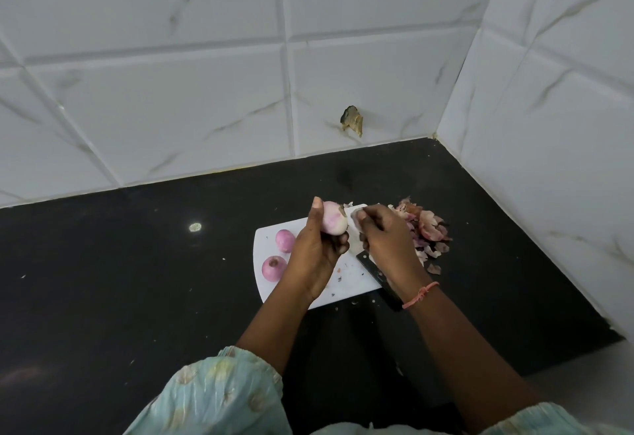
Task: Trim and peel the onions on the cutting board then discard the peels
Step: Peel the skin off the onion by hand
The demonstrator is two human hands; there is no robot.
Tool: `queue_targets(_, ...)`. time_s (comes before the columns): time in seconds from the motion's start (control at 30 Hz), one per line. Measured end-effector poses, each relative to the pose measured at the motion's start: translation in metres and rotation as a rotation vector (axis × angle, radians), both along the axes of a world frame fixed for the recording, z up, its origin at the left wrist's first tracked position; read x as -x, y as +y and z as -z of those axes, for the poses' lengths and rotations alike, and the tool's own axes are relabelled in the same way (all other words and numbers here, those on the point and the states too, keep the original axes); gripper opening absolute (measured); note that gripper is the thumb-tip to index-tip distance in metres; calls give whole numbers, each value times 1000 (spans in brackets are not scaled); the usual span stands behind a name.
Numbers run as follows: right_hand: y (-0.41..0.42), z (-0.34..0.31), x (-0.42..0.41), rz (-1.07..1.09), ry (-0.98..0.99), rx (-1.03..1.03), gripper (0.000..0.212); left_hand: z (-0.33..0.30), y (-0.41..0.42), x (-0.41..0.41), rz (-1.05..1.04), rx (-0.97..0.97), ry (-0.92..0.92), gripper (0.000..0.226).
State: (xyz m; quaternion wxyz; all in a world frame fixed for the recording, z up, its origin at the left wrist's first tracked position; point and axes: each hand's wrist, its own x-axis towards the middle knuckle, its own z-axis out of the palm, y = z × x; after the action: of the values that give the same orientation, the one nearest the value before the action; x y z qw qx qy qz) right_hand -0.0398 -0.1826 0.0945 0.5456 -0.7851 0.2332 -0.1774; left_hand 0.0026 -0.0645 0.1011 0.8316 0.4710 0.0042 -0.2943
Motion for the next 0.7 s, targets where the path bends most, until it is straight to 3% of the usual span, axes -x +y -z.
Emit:
queue_targets(0.1, -20, 7, 7, 138, 54, 236, 20, 1, 3, -1, 23, -4, 5, 38)
queue_targets(0.23, -53, 26, 18, 146, 331, 589, 30, -2, 6, 0, 54, 61, 69, 28)
queue_targets(0.3, -56, 31, 23, 171, 369, 722, 34, 1, 8, -1, 60, 28, 52, 27)
queue_targets(0.4, -45, 39, 24, -54, 295, 660, 36, 11, 10, -6, 56, -333, -128, 22)
queue_targets(0.5, -30, 60, 21, -280, 520, 774, 47, 29, 10, -20, 57, -755, -345, 22)
queue_targets(0.6, -23, 74, 18, -231, 555, 884, 39, 48, 3, -31, 107, -1050, -481, 28)
queue_targets(0.7, -16, 75, 9, -226, 568, 845, 32, 67, -11, -27, 150, -1243, -659, 35)
